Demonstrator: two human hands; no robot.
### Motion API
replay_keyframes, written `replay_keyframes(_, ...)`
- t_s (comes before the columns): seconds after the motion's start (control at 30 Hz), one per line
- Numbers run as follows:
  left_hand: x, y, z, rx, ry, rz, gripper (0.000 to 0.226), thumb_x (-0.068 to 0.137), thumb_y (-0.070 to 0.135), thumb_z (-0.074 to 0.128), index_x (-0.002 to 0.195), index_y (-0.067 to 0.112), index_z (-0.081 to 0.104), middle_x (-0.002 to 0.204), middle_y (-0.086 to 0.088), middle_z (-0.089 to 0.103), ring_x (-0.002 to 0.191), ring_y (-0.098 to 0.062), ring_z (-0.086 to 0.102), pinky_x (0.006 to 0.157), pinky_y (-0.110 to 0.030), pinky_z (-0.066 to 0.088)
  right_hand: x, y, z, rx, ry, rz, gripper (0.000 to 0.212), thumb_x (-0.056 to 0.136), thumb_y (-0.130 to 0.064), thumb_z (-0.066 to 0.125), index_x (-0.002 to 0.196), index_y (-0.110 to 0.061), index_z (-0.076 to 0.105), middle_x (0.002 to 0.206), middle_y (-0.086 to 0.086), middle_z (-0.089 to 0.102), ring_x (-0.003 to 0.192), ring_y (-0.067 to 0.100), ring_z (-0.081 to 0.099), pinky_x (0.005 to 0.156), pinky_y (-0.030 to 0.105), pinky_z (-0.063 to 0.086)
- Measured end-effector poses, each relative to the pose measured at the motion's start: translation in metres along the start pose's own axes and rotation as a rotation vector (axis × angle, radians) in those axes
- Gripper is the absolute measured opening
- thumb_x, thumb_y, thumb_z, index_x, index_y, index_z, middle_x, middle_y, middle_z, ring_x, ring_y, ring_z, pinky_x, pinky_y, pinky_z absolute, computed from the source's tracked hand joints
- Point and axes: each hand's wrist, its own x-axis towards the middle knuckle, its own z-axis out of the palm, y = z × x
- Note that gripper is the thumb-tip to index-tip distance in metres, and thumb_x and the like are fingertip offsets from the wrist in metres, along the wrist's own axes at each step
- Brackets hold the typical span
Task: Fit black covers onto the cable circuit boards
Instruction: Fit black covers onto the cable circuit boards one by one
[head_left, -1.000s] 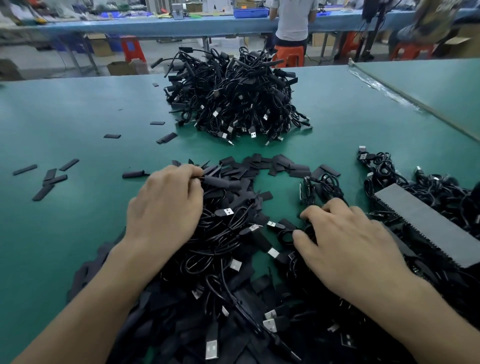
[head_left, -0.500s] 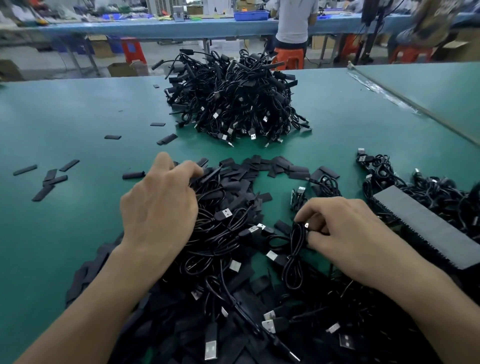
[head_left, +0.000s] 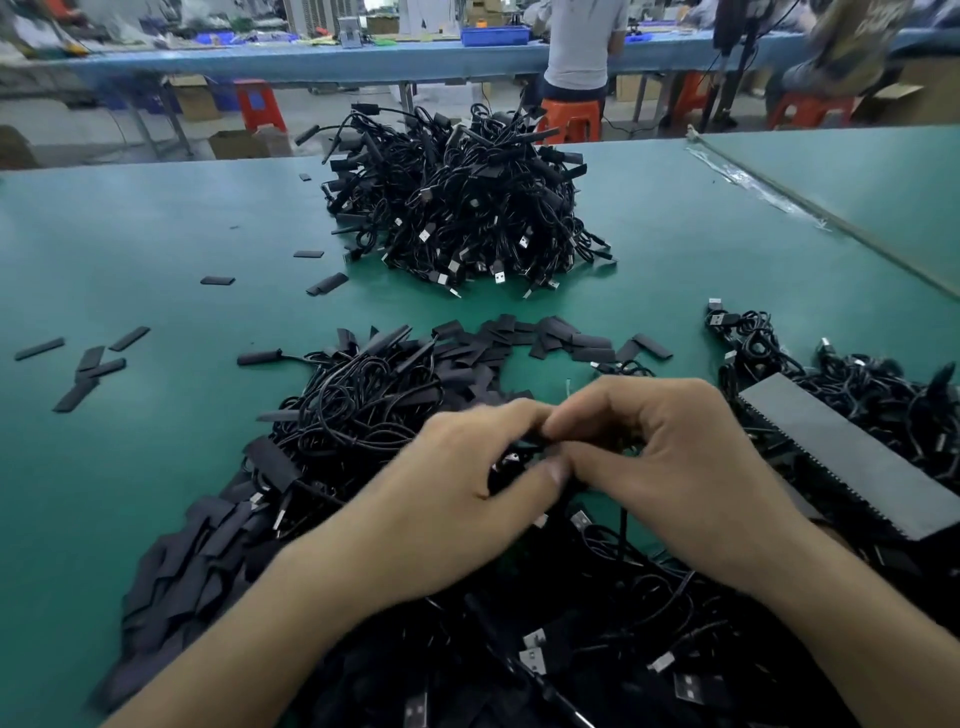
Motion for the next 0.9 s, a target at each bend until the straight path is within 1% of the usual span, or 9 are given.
replay_keyframes(0.1, 0.0, -0.004, 0.005, -0.065, -0.048, -0.008, 0.035, 0.085, 0.029, 0.069, 0.119, 0.033, 0.06, 0.091, 0.01, 0.071, 0.084, -0.011, 0.069, 0.074, -0.033, 0.054, 0.0, 0.003, 0.002, 0.088, 0.099, 0.029, 0.018, 0.071, -0.007, 0.084, 0.075, -0.02, 0.073, 0.069, -0.005, 0.073, 0.063, 0.008, 0.069, 0.062, 0.02, 0.055)
replay_keyframes(0.2, 0.001, -0.008, 0.007, -0.082, 0.108, -0.031, 0.006, 0.092, 0.023, 0.07, 0.097, 0.025, 0.073, 0.077, 0.01, 0.071, 0.071, -0.009, 0.068, 0.066, -0.032, 0.053, 0.0, 0.003, 0.001, -0.003, 0.202, 0.029, 0.02, 0.068, -0.032, 0.087, 0.077, -0.024, 0.071, 0.074, -0.009, 0.072, 0.068, 0.006, 0.067, 0.06, 0.017, 0.05)
replay_keyframes(0.27, 0.002, -0.008, 0.007, -0.107, 0.244, -0.084, 0.013, 0.094, 0.022, 0.067, 0.082, 0.023, 0.073, 0.07, 0.009, 0.07, 0.063, -0.012, 0.066, 0.06, -0.031, 0.052, 0.0, 0.003, -0.002, -0.013, 0.228, 0.047, 0.027, 0.068, -0.043, 0.086, 0.084, -0.028, 0.071, 0.077, -0.011, 0.072, 0.067, 0.005, 0.067, 0.061, 0.018, 0.052)
replay_keyframes(0.37, 0.004, -0.007, 0.003, -0.158, 0.344, -0.183, 0.018, 0.095, 0.022, 0.065, 0.08, 0.024, 0.074, 0.067, 0.012, 0.072, 0.051, -0.003, 0.063, 0.047, -0.018, 0.047, 0.002, 0.007, -0.004, 0.038, 0.247, 0.106, 0.02, 0.074, -0.03, 0.084, 0.09, -0.027, 0.071, 0.078, -0.007, 0.074, 0.069, 0.012, 0.071, 0.07, 0.035, 0.061)
replay_keyframes(0.43, 0.004, -0.007, 0.003, -0.196, 0.325, -0.222, 0.016, 0.094, 0.02, 0.065, 0.083, 0.023, 0.076, 0.069, 0.01, 0.074, 0.05, -0.002, 0.063, 0.046, -0.018, 0.048, 0.003, 0.009, -0.004, 0.108, 0.268, 0.13, 0.014, 0.079, -0.019, 0.081, 0.087, -0.025, 0.072, 0.078, -0.002, 0.075, 0.071, 0.018, 0.072, 0.074, 0.042, 0.061)
replay_keyframes(0.53, 0.002, -0.005, 0.001, -0.287, 0.238, -0.205, 0.026, 0.087, 0.005, 0.067, 0.097, 0.028, 0.073, 0.084, 0.01, 0.075, 0.068, -0.006, 0.068, 0.059, -0.021, 0.054, 0.004, 0.008, -0.001, 0.147, 0.21, 0.101, 0.009, 0.085, -0.018, 0.075, 0.084, -0.026, 0.071, 0.075, 0.0, 0.072, 0.067, 0.019, 0.066, 0.071, 0.039, 0.058)
replay_keyframes(0.63, 0.001, 0.0, 0.0, -0.335, 0.173, -0.115, 0.029, 0.08, 0.012, 0.067, 0.103, 0.031, 0.067, 0.091, 0.011, 0.071, 0.081, -0.004, 0.066, 0.073, -0.019, 0.052, 0.003, 0.007, 0.001, 0.17, 0.062, 0.105, 0.007, 0.092, -0.025, 0.069, 0.086, -0.022, 0.07, 0.073, 0.011, 0.063, 0.064, 0.014, 0.052, 0.06, 0.034, 0.045)
replay_keyframes(0.73, 0.003, 0.002, -0.001, -0.49, 0.23, -0.089, 0.006, 0.084, 0.023, 0.072, 0.089, 0.022, 0.07, 0.074, 0.0, 0.068, 0.065, -0.007, 0.058, 0.059, -0.02, 0.048, 0.003, 0.007, 0.003, 0.263, -0.012, 0.131, 0.01, 0.083, -0.03, 0.064, 0.085, -0.022, 0.069, 0.072, 0.004, 0.061, 0.069, 0.013, 0.052, 0.064, 0.026, 0.043)
replay_keyframes(0.9, 0.004, 0.002, -0.004, -0.574, 0.231, -0.06, 0.011, 0.08, 0.026, 0.079, 0.079, 0.021, 0.068, 0.068, 0.003, 0.06, 0.062, -0.014, 0.05, 0.057, -0.027, 0.042, 0.001, 0.004, 0.005, 0.406, -0.024, 0.069, 0.01, 0.084, -0.032, 0.071, 0.08, -0.023, 0.069, 0.072, -0.007, 0.062, 0.068, 0.006, 0.053, 0.064, 0.016, 0.046)
